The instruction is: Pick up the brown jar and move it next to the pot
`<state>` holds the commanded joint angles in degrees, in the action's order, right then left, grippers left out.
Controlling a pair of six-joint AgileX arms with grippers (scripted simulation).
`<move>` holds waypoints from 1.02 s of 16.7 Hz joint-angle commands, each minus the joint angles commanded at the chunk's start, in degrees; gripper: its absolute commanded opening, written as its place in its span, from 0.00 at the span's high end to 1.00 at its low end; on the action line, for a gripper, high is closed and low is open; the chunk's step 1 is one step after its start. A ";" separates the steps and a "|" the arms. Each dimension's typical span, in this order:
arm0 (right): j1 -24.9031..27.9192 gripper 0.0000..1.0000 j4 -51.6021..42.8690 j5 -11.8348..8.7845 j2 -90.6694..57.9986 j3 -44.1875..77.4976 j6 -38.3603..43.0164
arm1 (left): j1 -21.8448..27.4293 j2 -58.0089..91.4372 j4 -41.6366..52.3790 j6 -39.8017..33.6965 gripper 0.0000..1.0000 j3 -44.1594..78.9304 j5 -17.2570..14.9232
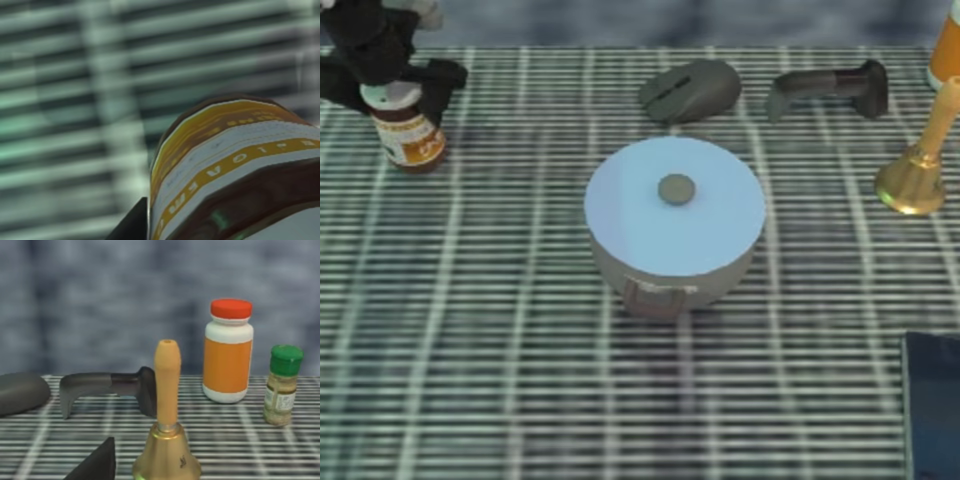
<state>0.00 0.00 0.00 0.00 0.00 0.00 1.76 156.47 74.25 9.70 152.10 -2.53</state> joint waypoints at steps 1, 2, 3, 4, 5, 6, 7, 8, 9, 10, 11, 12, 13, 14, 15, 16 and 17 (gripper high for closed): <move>0.00 0.00 0.00 0.00 0.00 0.00 0.00 | 0.00 0.00 0.00 0.00 1.00 0.00 0.00; 0.00 0.00 0.00 0.00 0.00 0.00 0.00 | 0.00 0.00 0.00 0.00 1.00 0.00 0.00; 0.00 0.00 0.00 0.00 0.00 0.00 0.00 | 0.00 0.00 0.00 0.00 1.00 0.00 0.00; 0.00 0.00 0.00 0.00 0.00 0.00 0.00 | 0.08 0.01 0.01 0.10 1.00 0.01 0.03; 0.00 0.00 0.00 0.00 0.00 0.00 0.00 | 0.07 -0.12 -0.01 0.09 1.00 -0.13 0.03; 0.00 0.00 0.00 0.00 0.00 0.00 0.00 | 0.03 -0.84 -0.13 0.07 1.00 -0.85 0.04; 0.00 0.00 0.00 0.00 0.00 0.00 0.00 | -0.02 -2.13 -0.32 0.05 1.00 -2.16 0.05; 0.00 0.00 0.00 0.00 0.00 0.00 0.00 | -0.06 -4.00 -0.57 0.06 1.00 -4.06 0.06; 0.00 0.00 0.00 0.00 0.00 0.00 0.00 | -0.11 -6.36 -0.88 0.08 1.00 -6.58 0.08; 0.00 0.00 0.00 0.00 0.00 0.00 0.00 | -0.17 -9.16 -1.25 0.10 1.00 -9.70 0.11; 0.00 0.00 0.00 0.00 0.00 0.00 0.00 | -0.25 -12.31 -1.67 0.11 1.00 -13.40 0.14; 0.00 0.00 0.00 0.00 0.00 0.00 0.00 | -0.34 -15.68 -2.12 0.12 1.00 -17.49 0.18; 0.00 0.00 0.00 0.00 0.00 0.00 0.00 | -0.46 -19.13 -2.58 0.11 1.00 -21.73 0.23; 0.00 0.00 0.00 0.00 0.00 0.00 0.00 | -0.59 -22.51 -3.00 0.08 1.00 -25.81 0.28; 0.00 0.00 0.00 0.00 0.00 0.00 0.00 | -0.73 -25.69 -3.37 0.05 1.00 -29.45 0.33; 0.00 0.00 0.00 0.00 0.00 0.00 0.00 | -0.86 -28.51 -3.67 0.02 1.00 -32.51 0.37; 0.00 0.00 0.00 0.00 0.00 0.00 0.00 | -0.98 -30.86 -3.91 -0.02 1.00 -34.98 0.41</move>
<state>0.00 0.00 0.00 0.00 0.00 0.00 0.79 125.61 70.34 9.69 117.12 -2.11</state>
